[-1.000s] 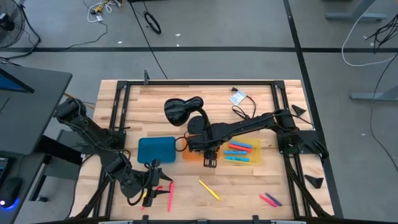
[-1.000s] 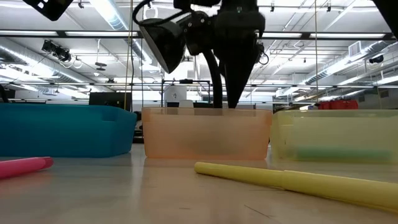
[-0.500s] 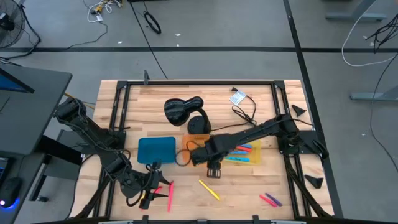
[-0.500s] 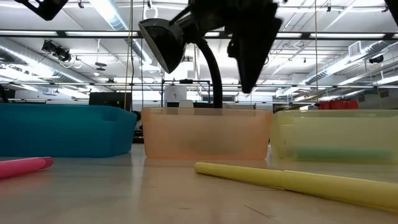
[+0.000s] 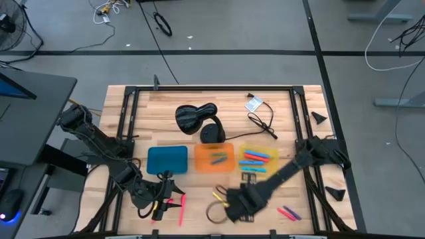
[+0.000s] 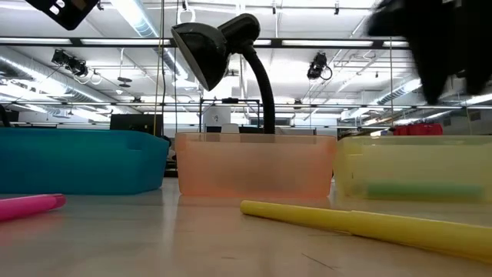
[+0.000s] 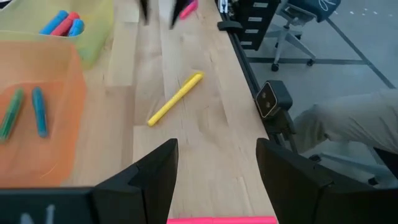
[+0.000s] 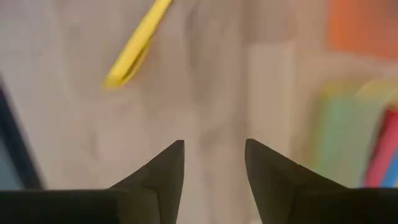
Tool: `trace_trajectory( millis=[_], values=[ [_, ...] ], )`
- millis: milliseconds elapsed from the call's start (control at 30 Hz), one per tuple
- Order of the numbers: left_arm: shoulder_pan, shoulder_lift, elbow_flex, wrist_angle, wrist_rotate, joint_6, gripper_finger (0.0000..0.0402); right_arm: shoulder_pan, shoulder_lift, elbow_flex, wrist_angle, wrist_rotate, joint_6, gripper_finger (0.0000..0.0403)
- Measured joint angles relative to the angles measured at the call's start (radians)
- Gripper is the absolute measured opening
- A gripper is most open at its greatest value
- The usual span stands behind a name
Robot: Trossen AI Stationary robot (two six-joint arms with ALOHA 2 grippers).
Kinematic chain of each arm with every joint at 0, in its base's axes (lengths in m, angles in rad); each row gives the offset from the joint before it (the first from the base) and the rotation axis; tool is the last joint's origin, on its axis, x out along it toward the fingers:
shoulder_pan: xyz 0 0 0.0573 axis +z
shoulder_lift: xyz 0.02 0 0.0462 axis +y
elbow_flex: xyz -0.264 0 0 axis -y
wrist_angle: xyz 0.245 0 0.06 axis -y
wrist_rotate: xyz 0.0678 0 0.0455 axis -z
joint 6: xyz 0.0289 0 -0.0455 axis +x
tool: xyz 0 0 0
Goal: Pick & Place Markers
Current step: Put the purple pen into the orange bin
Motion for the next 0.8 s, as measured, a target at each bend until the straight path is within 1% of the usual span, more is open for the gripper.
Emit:
trace_trajectory(
  millis=[167, 333, 533, 633, 800],
  values=[
    [0.0, 0.0, 0.0, 0.003, -0.001, 0.0, 0.0222, 0.122, 0.0, -0.01, 0.005, -0.002, 0.166, 0.0168],
    [0.0, 0.0, 0.0, 0.007, -0.006, -0.001, 0.0222, 0.22, 0.0, -0.01, 0.012, -0.013, 0.316, 0.0168],
    [0.0, 0.0, 0.0, 0.008, -0.005, -0.001, 0.0222, 0.308, 0.0, -0.01, 0.011, -0.039, 0.462, 0.0168],
    [0.0, 0.0, 0.0, 0.008, 0.02, 0.0, 0.0222, 0.346, 0.0, -0.01, 0.006, -0.045, 0.518, 0.0168],
    [0.0, 0.0, 0.0, -0.001, 0.06, 0.02, 0.0222, 0.387, 0.0, -0.01, -0.087, -0.044, 0.601, 0.0168]
  ],
)
